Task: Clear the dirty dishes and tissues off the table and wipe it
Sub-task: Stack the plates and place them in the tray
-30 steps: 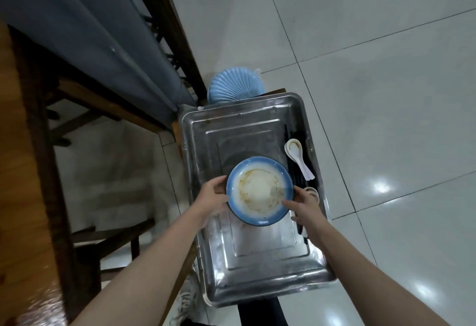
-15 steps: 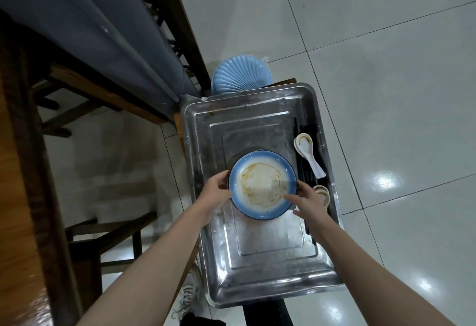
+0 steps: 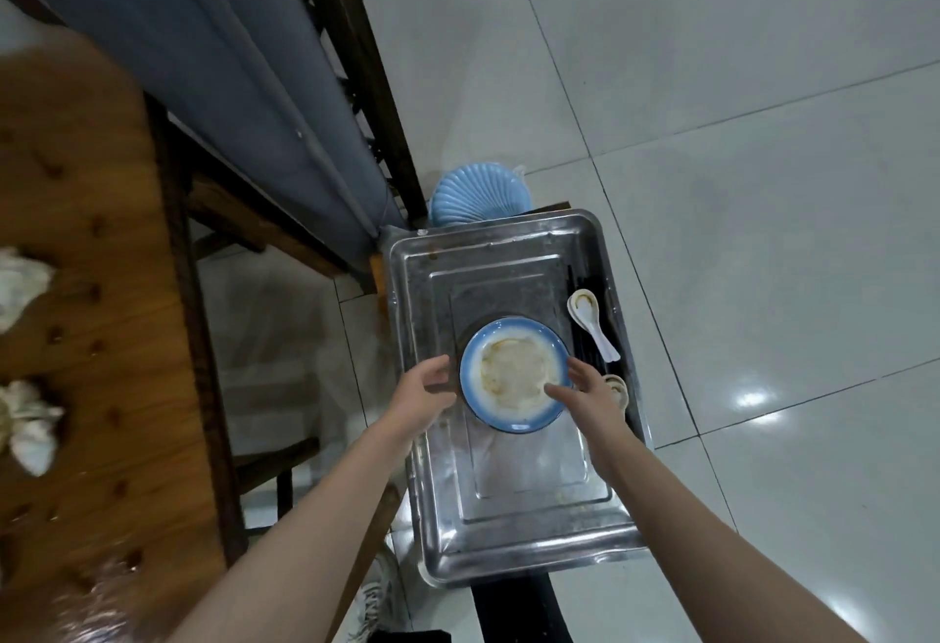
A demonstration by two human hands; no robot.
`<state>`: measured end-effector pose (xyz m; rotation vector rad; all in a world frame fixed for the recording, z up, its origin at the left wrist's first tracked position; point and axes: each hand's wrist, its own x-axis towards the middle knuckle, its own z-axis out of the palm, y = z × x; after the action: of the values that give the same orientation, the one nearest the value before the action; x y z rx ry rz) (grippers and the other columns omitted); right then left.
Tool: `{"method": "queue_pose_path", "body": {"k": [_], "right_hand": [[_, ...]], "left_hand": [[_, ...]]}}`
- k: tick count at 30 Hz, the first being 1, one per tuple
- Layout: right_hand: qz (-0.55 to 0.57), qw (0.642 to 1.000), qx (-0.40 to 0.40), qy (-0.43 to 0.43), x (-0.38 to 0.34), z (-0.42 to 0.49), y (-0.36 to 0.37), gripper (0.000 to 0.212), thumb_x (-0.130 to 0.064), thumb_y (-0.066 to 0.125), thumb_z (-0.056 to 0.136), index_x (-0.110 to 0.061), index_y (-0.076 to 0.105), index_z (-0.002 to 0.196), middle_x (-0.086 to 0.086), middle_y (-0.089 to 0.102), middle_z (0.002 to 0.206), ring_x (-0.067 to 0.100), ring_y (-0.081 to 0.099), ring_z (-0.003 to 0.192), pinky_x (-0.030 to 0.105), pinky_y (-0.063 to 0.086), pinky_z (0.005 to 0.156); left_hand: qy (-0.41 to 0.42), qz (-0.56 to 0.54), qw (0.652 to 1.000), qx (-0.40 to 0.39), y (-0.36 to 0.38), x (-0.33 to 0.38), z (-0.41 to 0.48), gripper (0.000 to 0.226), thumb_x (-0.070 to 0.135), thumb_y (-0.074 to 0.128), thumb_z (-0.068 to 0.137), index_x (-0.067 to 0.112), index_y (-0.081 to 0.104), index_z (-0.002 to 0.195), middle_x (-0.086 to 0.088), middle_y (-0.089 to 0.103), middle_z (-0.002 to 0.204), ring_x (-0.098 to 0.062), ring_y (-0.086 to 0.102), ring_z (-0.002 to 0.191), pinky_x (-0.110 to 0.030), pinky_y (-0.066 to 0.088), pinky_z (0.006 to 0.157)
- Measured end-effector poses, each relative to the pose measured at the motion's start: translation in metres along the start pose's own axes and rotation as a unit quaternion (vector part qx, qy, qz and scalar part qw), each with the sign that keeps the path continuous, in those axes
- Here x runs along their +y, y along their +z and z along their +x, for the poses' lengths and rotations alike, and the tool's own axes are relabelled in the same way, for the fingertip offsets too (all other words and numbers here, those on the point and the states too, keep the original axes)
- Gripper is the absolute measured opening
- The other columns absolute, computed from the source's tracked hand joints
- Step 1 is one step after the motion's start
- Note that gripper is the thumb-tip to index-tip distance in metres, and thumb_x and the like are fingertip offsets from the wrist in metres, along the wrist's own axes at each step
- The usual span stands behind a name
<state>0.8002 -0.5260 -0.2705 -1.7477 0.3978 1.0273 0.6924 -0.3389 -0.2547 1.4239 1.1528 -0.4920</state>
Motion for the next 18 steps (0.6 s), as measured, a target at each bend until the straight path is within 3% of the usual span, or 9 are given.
{"method": "queue_pose_path", "body": {"k": [2,5,7,10,14,16,18], "right_hand": [[0.01,1.0,-0.001,-0.019,-0.013,-0.02,0.005,0.057,-0.005,0.066,0.084,-0.015,0.046,0.136,0.005,0.05,0.133,0.021,0.049,0.119,0.032,0.039,0.093],[0.02,0.999,-0.001,-0.037,-0.036,-0.054,0.012,0.052,-0.006,0.066,0.085,-0.017,0.05,0.133,0.003,0.051,0.128,0.018,0.05,0.116,0.032,0.038,0.092],[0.021,0.998,-0.006,-0.058,-0.054,-0.079,0.02,0.047,-0.007,0.066,0.086,-0.019,0.053,0.13,0.002,0.054,0.125,0.018,0.052,0.115,0.031,0.039,0.092],[0.0,0.994,-0.013,-0.104,-0.083,-0.118,0.037,0.042,-0.006,0.064,0.087,-0.019,0.055,0.126,0.002,0.056,0.123,0.018,0.052,0.112,0.032,0.038,0.089],[0.001,0.989,-0.02,-0.144,-0.112,-0.172,0.059,0.033,-0.006,0.063,0.088,-0.023,0.058,0.116,0.001,0.058,0.118,0.013,0.055,0.103,0.028,0.039,0.078],[0.003,0.986,-0.021,-0.166,-0.121,-0.198,0.069,0.031,-0.004,0.063,0.088,-0.021,0.059,0.113,0.003,0.061,0.115,0.01,0.058,0.095,0.023,0.041,0.068],[0.006,0.983,-0.02,-0.181,-0.127,-0.226,0.078,0.033,-0.003,0.063,0.087,-0.016,0.06,0.117,0.002,0.063,0.11,0.01,0.059,0.093,0.021,0.041,0.066]], "left_hand": [[0.012,-0.01,1.0,0.002,-0.009,0.006,-0.021,0.059,0.0,0.058,0.092,0.021,0.041,0.145,-0.001,0.053,0.132,-0.009,0.054,0.101,-0.015,0.042,0.063],[0.025,-0.035,0.999,0.014,-0.024,0.015,-0.055,0.057,0.002,0.058,0.092,0.022,0.042,0.144,0.003,0.055,0.121,-0.01,0.052,0.103,-0.017,0.041,0.061],[0.031,-0.052,0.998,0.017,-0.038,0.022,-0.08,0.057,0.002,0.058,0.093,0.022,0.043,0.144,0.003,0.056,0.121,-0.013,0.052,0.107,-0.022,0.044,0.067],[0.041,-0.087,0.995,0.016,-0.061,0.035,-0.122,0.056,0.0,0.058,0.092,0.022,0.044,0.142,0.001,0.058,0.126,-0.019,0.053,0.111,-0.036,0.043,0.088],[0.077,-0.115,0.99,0.026,-0.101,0.046,-0.181,0.056,-0.001,0.059,0.092,0.022,0.044,0.141,0.003,0.058,0.119,-0.019,0.053,0.114,-0.037,0.042,0.091],[0.098,-0.123,0.987,0.029,-0.123,0.044,-0.21,0.055,0.001,0.059,0.092,0.022,0.043,0.142,0.001,0.058,0.124,-0.021,0.053,0.119,-0.038,0.042,0.095],[0.12,-0.126,0.984,0.034,-0.145,0.039,-0.236,0.054,0.001,0.058,0.093,0.021,0.044,0.141,-0.001,0.058,0.129,-0.021,0.053,0.119,-0.039,0.042,0.099]]}}
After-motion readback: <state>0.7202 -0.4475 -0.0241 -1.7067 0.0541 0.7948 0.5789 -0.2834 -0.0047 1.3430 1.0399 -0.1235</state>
